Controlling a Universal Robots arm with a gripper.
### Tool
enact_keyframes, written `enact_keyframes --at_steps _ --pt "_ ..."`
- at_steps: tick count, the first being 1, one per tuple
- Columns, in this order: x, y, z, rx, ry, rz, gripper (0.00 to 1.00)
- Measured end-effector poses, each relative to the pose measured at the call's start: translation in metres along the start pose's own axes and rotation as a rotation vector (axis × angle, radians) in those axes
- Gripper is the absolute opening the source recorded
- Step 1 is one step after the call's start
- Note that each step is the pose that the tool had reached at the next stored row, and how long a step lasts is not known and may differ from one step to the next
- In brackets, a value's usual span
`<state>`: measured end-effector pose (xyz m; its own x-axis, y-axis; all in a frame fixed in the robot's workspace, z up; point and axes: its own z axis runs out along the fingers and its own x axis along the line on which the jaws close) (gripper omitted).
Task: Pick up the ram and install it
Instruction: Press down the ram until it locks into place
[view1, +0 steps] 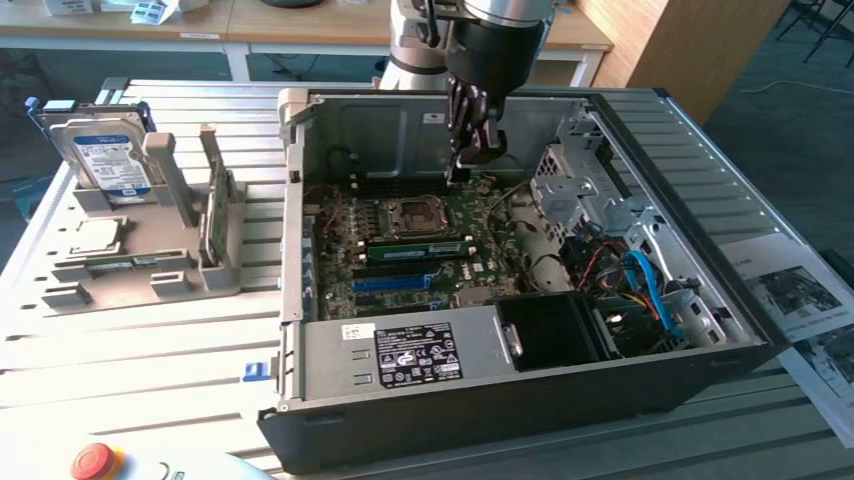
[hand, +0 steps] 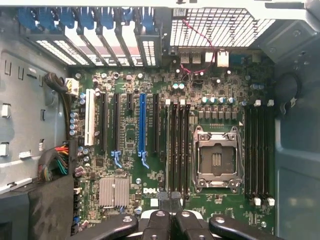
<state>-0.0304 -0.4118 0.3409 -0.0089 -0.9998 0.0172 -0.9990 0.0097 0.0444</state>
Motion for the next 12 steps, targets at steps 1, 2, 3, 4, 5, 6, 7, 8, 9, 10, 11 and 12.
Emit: enact_keyframes --at_steps 1,2,3,4,5,6,7,8,9,10,11,12 --pt "0.001 -0.0012 0.0000 0.0000 0.0000 0.000 0.10" --pt "0.001 -0.0022 0.0000 0.0001 -0.0001 0.000 0.10" --pt "0.002 -0.0031 -0.0001 0.0000 -0.0001 0.000 0.10" --pt "0.003 -0.0042 -0.0001 0.0000 0.0000 0.000 0.10" --pt "0.004 -0.0052 -0.0001 0.0001 -0.0001 0.000 0.10" --pt "0.004 -0.0063 -0.0002 0.0000 -0.0001 0.000 0.10" --pt "0.005 -0.0074 -0.0002 0.0000 0.0000 0.000 0.10" --pt "0.005 -0.0085 -0.0003 0.0000 -0.0001 0.000 0.10" --pt "0.006 -0.0094 -0.0003 0.0000 0.0000 0.000 0.10" --pt "0.006 -0.0104 -0.0003 0.0000 0.0000 0.000 0.10" --pt "0.007 -0.0113 -0.0004 0.0000 0.0000 0.000 0.10" --pt "0.007 -0.0122 -0.0004 0.0000 0.0000 0.000 0.10"
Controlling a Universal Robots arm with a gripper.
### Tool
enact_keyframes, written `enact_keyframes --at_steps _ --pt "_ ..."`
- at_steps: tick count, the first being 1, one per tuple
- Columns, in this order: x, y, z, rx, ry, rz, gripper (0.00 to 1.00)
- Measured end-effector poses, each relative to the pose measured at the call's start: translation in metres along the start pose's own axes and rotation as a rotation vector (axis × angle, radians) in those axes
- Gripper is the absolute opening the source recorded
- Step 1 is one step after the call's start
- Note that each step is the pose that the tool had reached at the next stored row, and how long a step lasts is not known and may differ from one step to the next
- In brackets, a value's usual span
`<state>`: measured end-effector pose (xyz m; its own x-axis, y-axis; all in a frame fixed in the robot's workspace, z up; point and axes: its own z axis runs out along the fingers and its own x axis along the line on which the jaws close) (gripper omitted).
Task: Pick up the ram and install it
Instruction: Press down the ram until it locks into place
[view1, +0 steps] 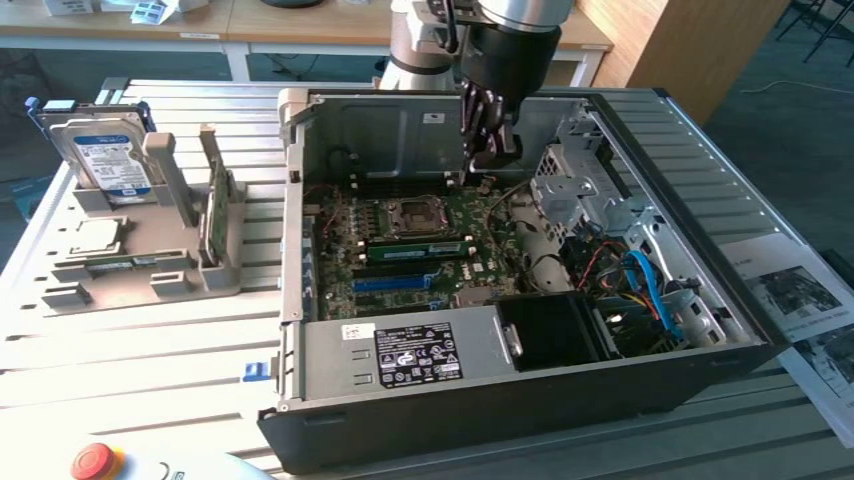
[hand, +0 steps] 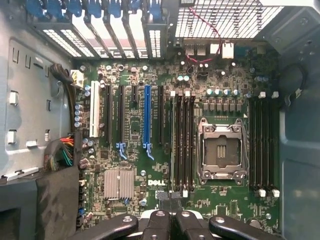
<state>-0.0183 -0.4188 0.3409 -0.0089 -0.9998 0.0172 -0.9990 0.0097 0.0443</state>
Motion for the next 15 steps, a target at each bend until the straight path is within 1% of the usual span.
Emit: enact_keyframes --at_steps 3,9,12,15 --pt "0.0005 -0.0015 0.0000 0.0000 -0.0001 0.000 0.10" --pt "0.0006 -0.0015 0.0006 0.0001 -0.0001 0.000 0.10" --pt "0.0005 -0.0017 0.0043 0.0036 -0.0001 0.000 0.10" --pt "0.0004 -0.0019 0.0090 0.0052 -0.0001 0.000 0.10"
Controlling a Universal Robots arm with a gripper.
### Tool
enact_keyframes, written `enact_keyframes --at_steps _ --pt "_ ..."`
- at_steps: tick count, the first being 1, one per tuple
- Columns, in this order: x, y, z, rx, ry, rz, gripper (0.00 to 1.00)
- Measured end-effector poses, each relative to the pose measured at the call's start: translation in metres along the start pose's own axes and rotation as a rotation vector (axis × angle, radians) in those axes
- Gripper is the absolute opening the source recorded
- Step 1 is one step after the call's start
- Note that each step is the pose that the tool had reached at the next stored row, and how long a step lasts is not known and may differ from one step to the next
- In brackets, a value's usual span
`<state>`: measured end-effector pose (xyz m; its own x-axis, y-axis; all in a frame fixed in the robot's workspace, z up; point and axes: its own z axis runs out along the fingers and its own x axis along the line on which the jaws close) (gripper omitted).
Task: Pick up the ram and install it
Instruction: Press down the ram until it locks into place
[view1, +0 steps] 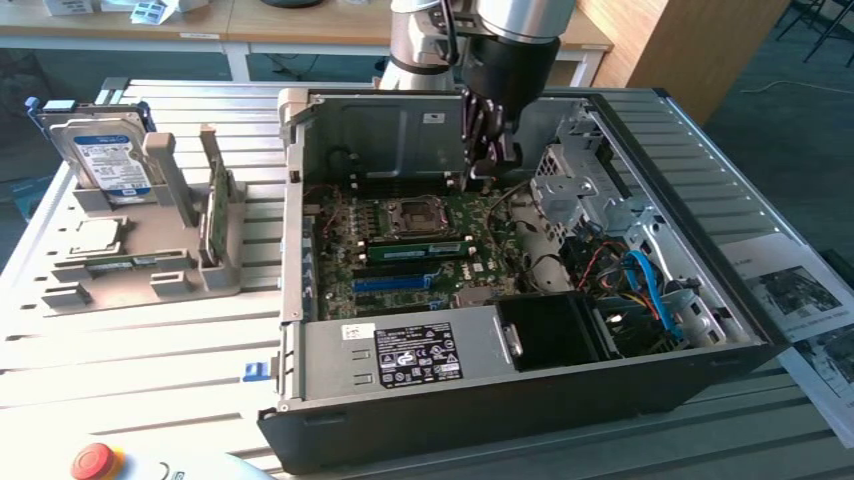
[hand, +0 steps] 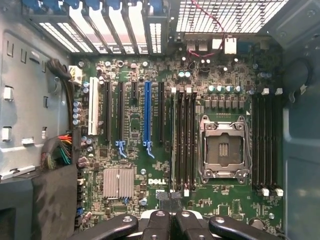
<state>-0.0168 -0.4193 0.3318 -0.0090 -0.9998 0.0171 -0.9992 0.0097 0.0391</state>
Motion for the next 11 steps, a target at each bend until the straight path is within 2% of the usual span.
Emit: enact_keyframes --at_steps 11 --pt "0.000 -0.0008 0.0200 0.0022 -0.0001 0.000 0.10"
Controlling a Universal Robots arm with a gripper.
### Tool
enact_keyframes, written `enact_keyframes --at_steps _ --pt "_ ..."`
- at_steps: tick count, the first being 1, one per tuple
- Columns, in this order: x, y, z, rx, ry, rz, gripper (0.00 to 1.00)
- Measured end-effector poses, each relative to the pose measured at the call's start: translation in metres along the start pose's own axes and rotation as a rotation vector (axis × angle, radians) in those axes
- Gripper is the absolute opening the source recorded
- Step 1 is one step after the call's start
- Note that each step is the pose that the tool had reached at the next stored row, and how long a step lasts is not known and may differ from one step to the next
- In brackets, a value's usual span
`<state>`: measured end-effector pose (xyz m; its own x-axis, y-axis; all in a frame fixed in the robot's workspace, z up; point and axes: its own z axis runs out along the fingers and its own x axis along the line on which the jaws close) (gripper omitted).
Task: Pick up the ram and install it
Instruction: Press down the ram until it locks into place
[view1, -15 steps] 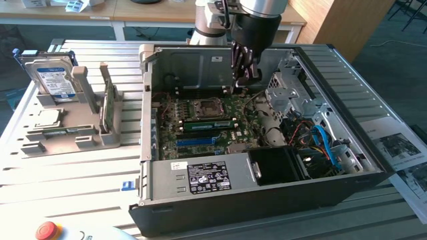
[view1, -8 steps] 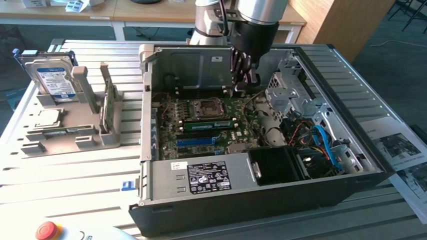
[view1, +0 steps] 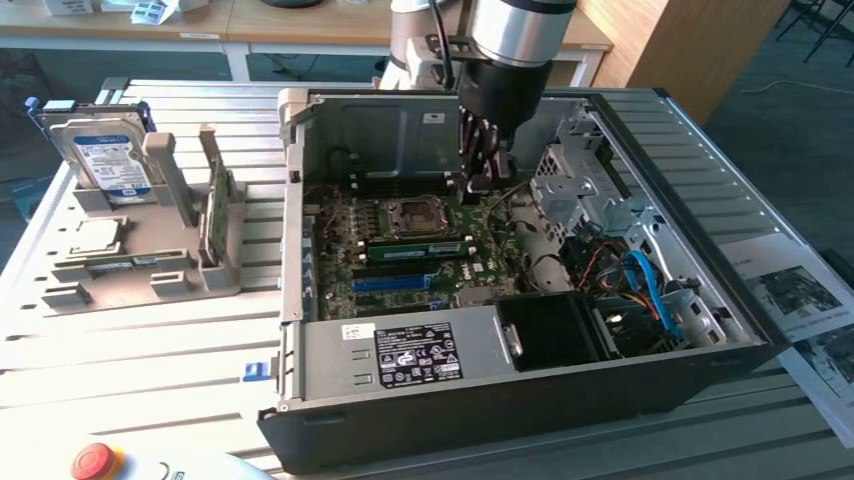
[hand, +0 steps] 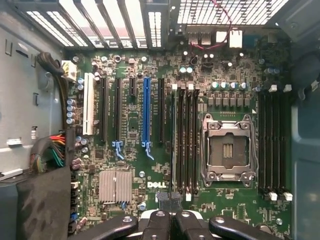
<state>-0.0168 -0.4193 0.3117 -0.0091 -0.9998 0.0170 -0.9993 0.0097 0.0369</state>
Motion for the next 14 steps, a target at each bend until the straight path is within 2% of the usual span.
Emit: enact_keyframes --at_steps 14 --pt "0.000 -0.0009 0.0253 0.0008 0.0001 0.000 0.10"
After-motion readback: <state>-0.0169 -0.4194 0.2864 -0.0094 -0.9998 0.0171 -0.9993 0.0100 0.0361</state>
